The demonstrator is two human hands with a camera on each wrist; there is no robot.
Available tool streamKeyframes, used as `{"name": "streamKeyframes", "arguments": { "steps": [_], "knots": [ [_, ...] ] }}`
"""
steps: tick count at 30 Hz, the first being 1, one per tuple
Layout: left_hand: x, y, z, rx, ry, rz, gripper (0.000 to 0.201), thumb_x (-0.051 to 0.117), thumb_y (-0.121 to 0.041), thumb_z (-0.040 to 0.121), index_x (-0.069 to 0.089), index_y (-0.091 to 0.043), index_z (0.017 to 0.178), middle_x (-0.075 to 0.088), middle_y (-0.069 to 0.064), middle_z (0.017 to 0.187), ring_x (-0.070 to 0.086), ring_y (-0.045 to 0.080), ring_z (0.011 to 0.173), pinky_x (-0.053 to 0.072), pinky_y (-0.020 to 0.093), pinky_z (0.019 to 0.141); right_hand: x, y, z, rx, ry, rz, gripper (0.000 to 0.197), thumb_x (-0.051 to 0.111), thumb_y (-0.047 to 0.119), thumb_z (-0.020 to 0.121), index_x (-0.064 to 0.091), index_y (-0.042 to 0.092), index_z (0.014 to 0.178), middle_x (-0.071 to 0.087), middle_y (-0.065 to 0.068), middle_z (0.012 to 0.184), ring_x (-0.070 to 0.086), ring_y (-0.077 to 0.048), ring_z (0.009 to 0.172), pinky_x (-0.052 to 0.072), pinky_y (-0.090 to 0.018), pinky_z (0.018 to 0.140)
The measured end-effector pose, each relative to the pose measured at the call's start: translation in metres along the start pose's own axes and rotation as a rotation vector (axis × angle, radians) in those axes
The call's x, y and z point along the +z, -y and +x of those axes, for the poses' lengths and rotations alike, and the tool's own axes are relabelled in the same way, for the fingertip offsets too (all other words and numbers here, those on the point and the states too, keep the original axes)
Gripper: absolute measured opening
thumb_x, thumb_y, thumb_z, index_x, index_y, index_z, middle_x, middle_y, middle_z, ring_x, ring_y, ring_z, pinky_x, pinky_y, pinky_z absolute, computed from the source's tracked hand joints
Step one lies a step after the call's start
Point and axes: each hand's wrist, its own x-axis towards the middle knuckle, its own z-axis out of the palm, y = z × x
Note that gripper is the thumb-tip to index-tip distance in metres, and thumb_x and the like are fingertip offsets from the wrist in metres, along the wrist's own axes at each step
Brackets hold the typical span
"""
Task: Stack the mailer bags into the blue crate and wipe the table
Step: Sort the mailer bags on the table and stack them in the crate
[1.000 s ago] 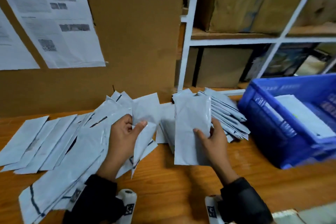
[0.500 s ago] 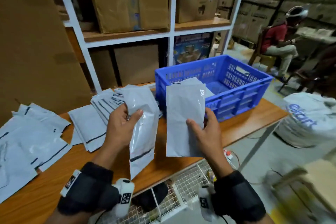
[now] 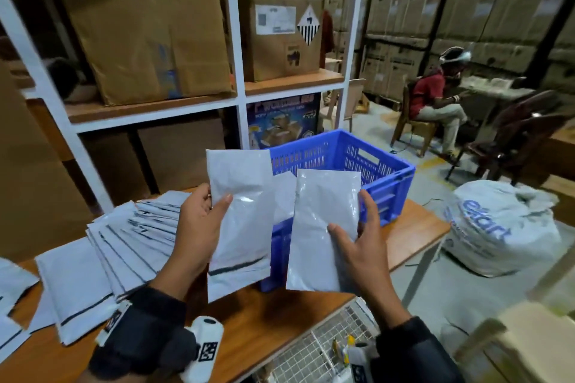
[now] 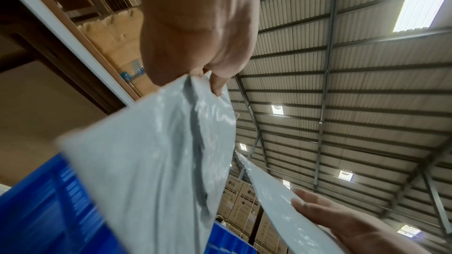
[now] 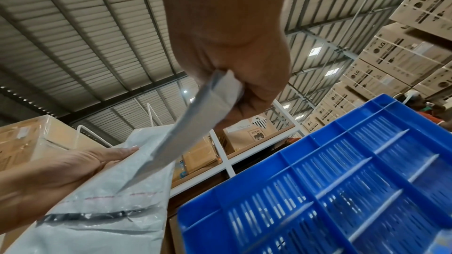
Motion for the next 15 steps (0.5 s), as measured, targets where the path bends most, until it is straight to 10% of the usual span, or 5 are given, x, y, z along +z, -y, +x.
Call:
{"name": "streamKeyframes", "arguments": {
  "steps": [7,11,15],
  "knots": [
    [0.036,0.03,0.074,0.042,-0.079,0.093,0.042,0.054,-0.013,0.099,0.042,-0.026,0.137,0.062,-0.003,0.118,0.063,0.019,0.104,0.05,0.025,0.073,0.004,-0.02,0.089,-0.082,0.089,-0.226,0.054,0.071,0.023,0.088,0.049,0.033,0.137,0.046,0.039,0.118,0.051,0.009,0.109,0.047,-0.024,0.096],
    [0.034,0.053,0.115,0.048,-0.033,0.195,0.07,0.057,-0.011,0.098,0.024,-0.047,0.147,0.054,-0.01,0.139,0.056,0.016,0.119,0.049,0.036,0.094,0.006,-0.031,0.137,-0.138,0.142,-0.275,0.034,0.07,0.017,0.088,0.064,0.025,0.12,0.058,0.03,0.108,0.048,0.03,0.096,0.038,0.0,0.081],
    [0.03,0.065,0.138,0.099,-0.029,0.432,0.047,0.068,-0.016,0.091,0.056,-0.028,0.135,0.056,-0.01,0.135,0.05,0.01,0.126,0.038,0.025,0.1,0.011,-0.042,0.174,-0.115,0.199,-0.254,0.033,0.066,0.008,0.088,0.065,0.025,0.116,0.059,0.028,0.106,0.047,0.032,0.094,0.036,0.003,0.079]
  ]
}}
